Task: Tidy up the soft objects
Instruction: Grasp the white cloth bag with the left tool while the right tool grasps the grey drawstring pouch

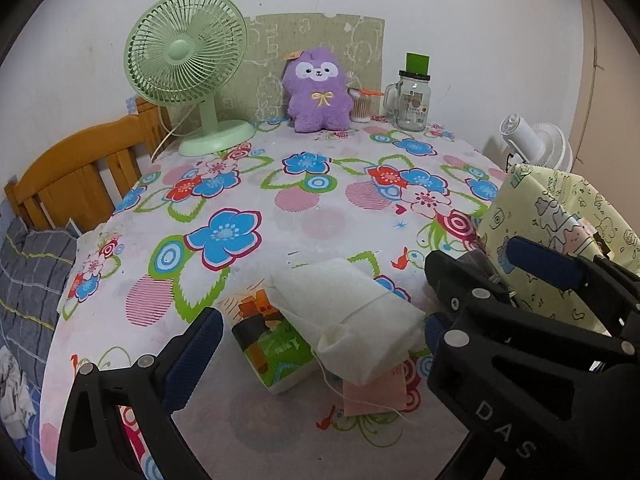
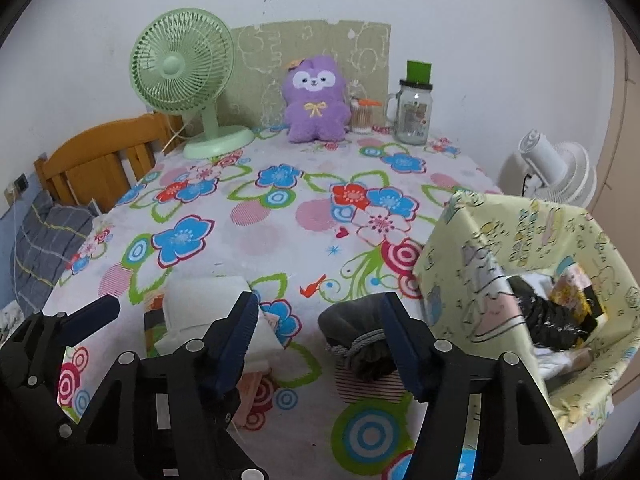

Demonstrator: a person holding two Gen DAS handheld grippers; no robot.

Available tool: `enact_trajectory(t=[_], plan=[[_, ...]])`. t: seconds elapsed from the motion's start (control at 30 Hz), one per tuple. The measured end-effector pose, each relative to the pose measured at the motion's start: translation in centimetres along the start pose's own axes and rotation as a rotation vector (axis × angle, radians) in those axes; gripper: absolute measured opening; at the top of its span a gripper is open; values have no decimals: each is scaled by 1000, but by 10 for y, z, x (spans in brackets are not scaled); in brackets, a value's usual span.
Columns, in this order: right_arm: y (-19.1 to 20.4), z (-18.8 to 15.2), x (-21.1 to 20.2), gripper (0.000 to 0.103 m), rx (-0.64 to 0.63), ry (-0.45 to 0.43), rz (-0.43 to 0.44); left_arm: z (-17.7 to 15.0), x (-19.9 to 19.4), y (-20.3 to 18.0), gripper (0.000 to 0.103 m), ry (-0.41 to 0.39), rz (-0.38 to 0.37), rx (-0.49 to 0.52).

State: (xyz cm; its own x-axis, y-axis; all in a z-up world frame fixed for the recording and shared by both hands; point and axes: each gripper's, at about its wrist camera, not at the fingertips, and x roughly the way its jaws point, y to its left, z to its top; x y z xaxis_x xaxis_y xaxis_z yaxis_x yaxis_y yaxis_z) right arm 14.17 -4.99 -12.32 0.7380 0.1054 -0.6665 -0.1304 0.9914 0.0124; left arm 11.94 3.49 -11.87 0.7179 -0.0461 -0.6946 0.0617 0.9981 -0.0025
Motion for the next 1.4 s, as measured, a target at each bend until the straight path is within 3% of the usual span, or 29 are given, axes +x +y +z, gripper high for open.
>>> enact_trajectory(t=[0.43,0.7,0.77,1.0,1.3,1.33,1.4], plan=[[-8,-5,35,64,31,75,-73,-1,27,-4,102,52,-5,17],[-10,-6,39,37,25,105,-91,-1,32,-8,102,61,18,31],[-10,-6,38,26,22,102,-99,-2,32,-9,102,61,23,34],[-10,-6,33,16,22,90,-64,0,31,-10,86,49,7,35],[-5,-5,29,19,5,79,-16,0,31,-8,56,38,-20,21],[-4,-5,29,22,3,78,-17,0,31,-7,53,36,-23,20],[-5,-4,29,42,5,82,-22,0,31,-7,47,35,-27,16]])
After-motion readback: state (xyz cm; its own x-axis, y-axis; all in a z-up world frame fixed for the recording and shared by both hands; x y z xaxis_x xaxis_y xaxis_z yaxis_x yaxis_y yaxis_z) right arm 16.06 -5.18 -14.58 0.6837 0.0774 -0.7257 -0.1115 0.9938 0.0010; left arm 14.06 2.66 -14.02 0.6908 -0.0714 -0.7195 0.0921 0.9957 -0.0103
